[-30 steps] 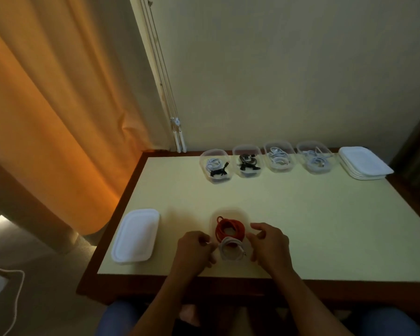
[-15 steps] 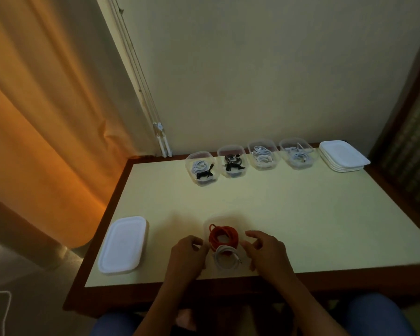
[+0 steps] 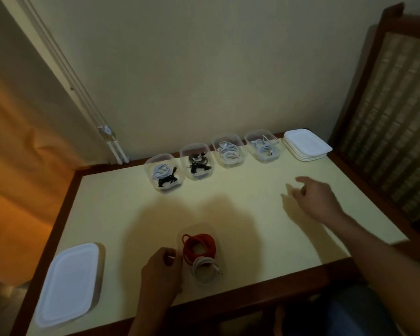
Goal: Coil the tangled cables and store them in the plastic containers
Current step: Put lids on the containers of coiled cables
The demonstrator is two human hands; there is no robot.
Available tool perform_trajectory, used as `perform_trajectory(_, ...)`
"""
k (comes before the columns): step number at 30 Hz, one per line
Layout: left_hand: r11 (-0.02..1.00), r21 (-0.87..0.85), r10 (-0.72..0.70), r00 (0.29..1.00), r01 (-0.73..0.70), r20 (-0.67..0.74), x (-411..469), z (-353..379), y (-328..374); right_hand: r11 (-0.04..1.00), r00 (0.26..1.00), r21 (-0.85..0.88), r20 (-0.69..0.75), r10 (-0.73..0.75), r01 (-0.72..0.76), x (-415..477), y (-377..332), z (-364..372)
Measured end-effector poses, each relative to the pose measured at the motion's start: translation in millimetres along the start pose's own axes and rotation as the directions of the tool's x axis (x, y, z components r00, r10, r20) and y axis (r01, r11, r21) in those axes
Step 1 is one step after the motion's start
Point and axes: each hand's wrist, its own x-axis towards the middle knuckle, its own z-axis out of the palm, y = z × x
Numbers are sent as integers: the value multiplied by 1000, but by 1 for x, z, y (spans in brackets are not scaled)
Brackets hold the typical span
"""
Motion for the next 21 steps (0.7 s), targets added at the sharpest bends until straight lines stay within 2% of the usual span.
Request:
perform_trajectory(6, 1000, -20, 10, 1000, -10, 13, 9, 5, 8, 961, 989, -272, -119, -83, 48, 101, 6, -25)
perform_trajectory(10, 1000, -23, 17, 1000, -17, 22, 16, 9, 7, 926, 992, -377, -119, -35, -13, 139, 2, -23)
perform_trajectory(15, 999, -22, 36, 999, -36, 23, 19, 9, 6, 874, 999, -483, -34, 41, -52, 154, 21, -5)
perform_trajectory(21, 997, -67, 43, 999, -41, 34, 17, 7, 6, 819, 993, -574, -112, -43, -29, 153, 27, 3)
